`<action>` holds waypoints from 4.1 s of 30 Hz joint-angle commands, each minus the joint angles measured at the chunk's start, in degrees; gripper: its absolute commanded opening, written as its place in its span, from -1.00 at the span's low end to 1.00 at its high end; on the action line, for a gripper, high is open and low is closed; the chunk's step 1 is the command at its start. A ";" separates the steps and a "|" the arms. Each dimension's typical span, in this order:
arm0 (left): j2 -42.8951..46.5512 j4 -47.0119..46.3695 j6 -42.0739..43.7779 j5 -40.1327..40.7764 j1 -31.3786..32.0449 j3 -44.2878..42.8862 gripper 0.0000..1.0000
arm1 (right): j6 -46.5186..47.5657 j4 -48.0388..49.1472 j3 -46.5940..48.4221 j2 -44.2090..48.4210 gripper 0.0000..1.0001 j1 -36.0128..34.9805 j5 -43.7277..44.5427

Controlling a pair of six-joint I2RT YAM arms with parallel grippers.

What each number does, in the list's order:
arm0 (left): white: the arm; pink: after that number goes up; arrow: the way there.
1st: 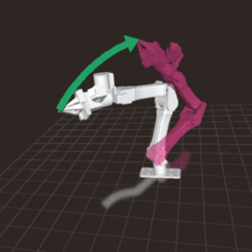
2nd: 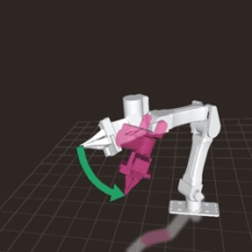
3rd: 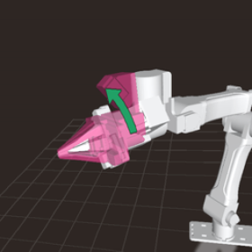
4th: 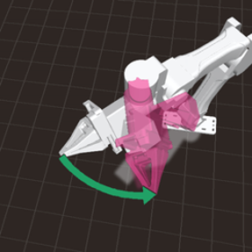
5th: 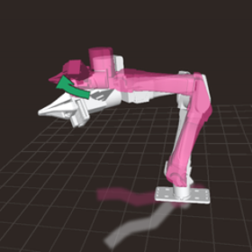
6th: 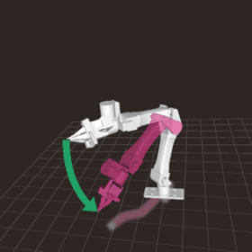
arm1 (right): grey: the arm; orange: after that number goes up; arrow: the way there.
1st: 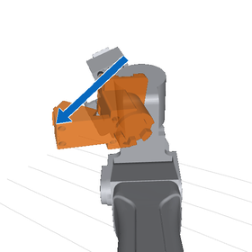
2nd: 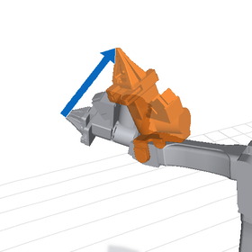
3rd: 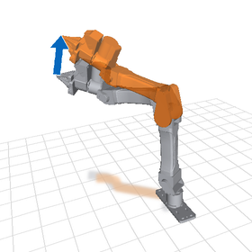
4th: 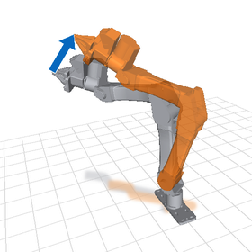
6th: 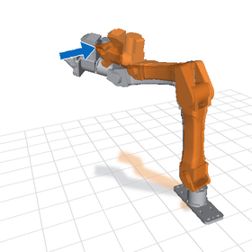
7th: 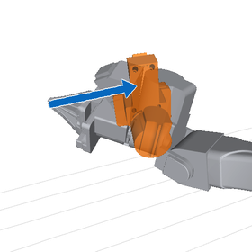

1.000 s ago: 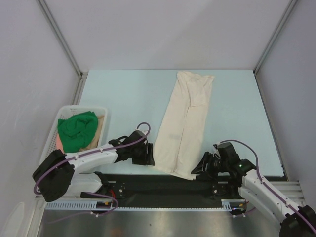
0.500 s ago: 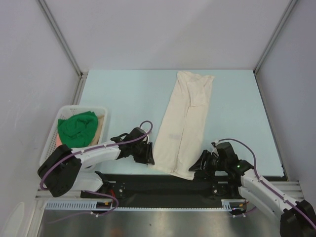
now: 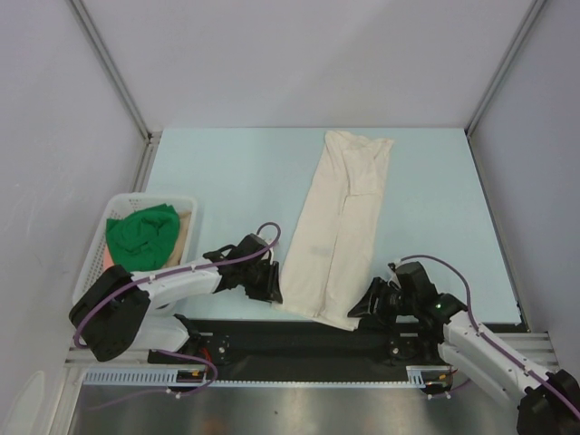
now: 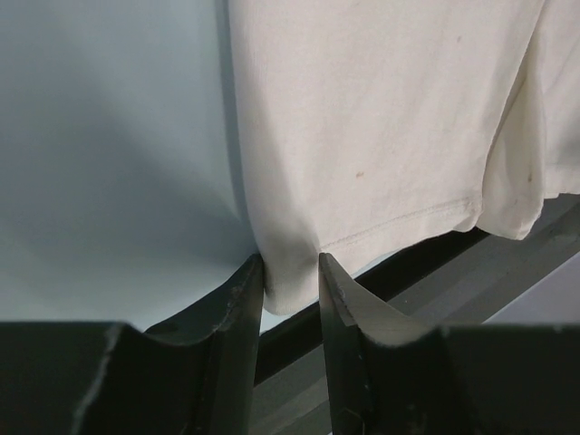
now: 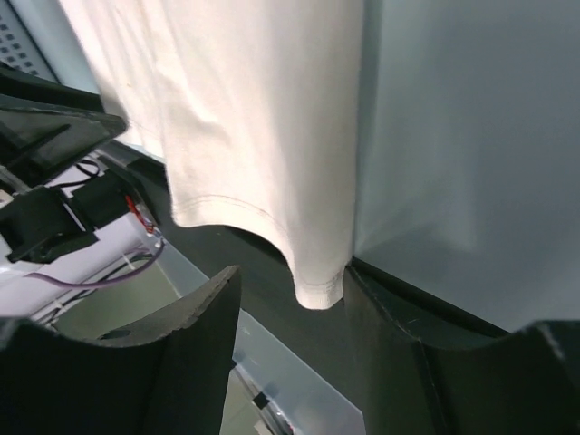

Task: Fold and stack the t-shirts
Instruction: Fold the tshirt

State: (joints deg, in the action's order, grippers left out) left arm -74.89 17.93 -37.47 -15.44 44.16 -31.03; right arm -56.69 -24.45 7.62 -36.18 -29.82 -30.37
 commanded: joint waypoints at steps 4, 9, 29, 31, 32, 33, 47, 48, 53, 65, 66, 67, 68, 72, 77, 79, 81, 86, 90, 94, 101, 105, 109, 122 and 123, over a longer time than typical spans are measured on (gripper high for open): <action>-0.87 -0.53 0.65 -1.08 -0.30 0.79 -0.32 | -4.58 2.30 -6.91 -0.81 0.08 -0.85 -0.48; -1.31 -1.06 0.47 -1.43 -0.30 0.62 -0.38 | -2.56 1.78 -7.09 -3.54 0.05 -1.11 -0.22; -0.09 6.48 1.17 6.35 0.04 -2.27 -0.31 | 3.50 -9.38 1.11 -6.99 0.08 -1.29 5.99; 4.21 14.01 0.74 11.11 0.48 -4.47 -0.20 | 7.02 -19.45 7.56 -3.65 0.12 -1.29 10.14; 6.32 15.80 0.56 12.79 1.27 -6.83 -0.08 | 7.29 -25.15 10.72 -0.41 0.14 -1.29 13.11; 9.73 17.12 0.30 14.46 1.71 -7.99 -0.06 | 7.47 -26.78 14.49 0.40 0.15 -1.20 13.75; -8.74 -7.39 -1.29 -6.09 12.26 -20.46 -0.99 | 7.38 -21.43 15.41 -3.19 0.15 0.90 8.13; -10.69 -7.30 -1.63 -6.27 12.52 -21.26 -0.99 | 7.38 -21.69 15.24 -2.76 0.14 1.17 8.13; -17.73 -7.12 -1.46 -7.32 13.67 -22.42 -0.99 | 7.29 -22.92 13.83 0.32 0.13 3.36 6.47; -20.64 -10.38 -1.20 -7.94 15.43 -23.28 -1.00 | 6.06 -19.06 10.05 0.07 0.09 3.63 4.18; -21.08 -9.59 -1.55 -7.50 15.34 -23.64 -0.99 | 6.32 -18.80 10.05 -0.46 0.09 3.72 4.00; -21.61 -9.24 -1.72 -7.50 15.43 -23.64 -0.99 | 6.50 -18.27 10.22 -1.51 0.08 3.72 4.00; -22.48 -9.15 -1.99 -7.50 15.43 -23.73 -0.99 | 6.85 -18.01 10.31 -2.04 0.09 3.63 3.92; -24.95 -7.47 -1.99 -7.24 15.34 -22.24 -0.99 | 6.85 -14.58 9.52 -4.15 0.09 3.63 2.69; -23.19 -10.20 -2.17 -5.83 15.34 -15.22 -0.99 | 6.41 -8.17 6.89 -8.02 0.09 3.55 -0.12; -23.89 -11.51 -1.99 -5.91 15.34 -13.98 -0.99 | 5.71 -5.19 4.78 -8.55 0.12 3.54 -1.26; -24.16 -14.75 -2.69 -6.88 15.34 -11.43 -0.99 | 4.84 -2.81 2.25 -9.25 0.15 3.54 -2.06; -20.57 -16.09 -3.48 -6.88 15.52 -9.05 -1.00 | 3.34 6.59 -2.25 -12.33 0.19 3.28 -5.05; -15.29 -11.10 -2.61 -5.04 15.52 -10.72 -0.90 | 2.81 10.99 -3.75 -14.43 0.17 2.75 -5.40; -9.76 -5.46 -1.99 -3.19 15.43 -14.05 -0.61 | 2.55 11.53 -4.01 -16.37 0.14 2.05 -5.93; -1.93 6.22 2.57 0.85 12.71 -16.97 -0.28 | 1.40 12.05 -3.75 -16.99 0.08 -0.23 -4.53; 0.62 10.52 6.62 2.69 6.22 -12.58 -0.21 | -1.05 13.46 -4.89 -16.20 -0.01 -1.37 -3.21; 2.73 11.87 10.23 2.79 -2.04 -8.36 -0.07 | -3.87 13.90 -6.03 -13.48 -0.04 -2.26 -2.15; -2.45 8.09 5.39 1.21 -4.70 -5.01 0.07 | -5.54 10.38 -7.44 -6.62 -0.10 -2.43 -1.62; -3.76 7.91 5.39 0.77 -4.70 -4.75 0.04 | -5.71 11.17 -7.44 -6.88 -0.10 -2.35 -1.80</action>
State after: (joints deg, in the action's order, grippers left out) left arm -76.84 27.83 -31.46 -13.72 39.94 -36.75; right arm -61.52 -9.58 3.84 -43.20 -32.08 -33.67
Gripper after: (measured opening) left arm 0.529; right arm 0.453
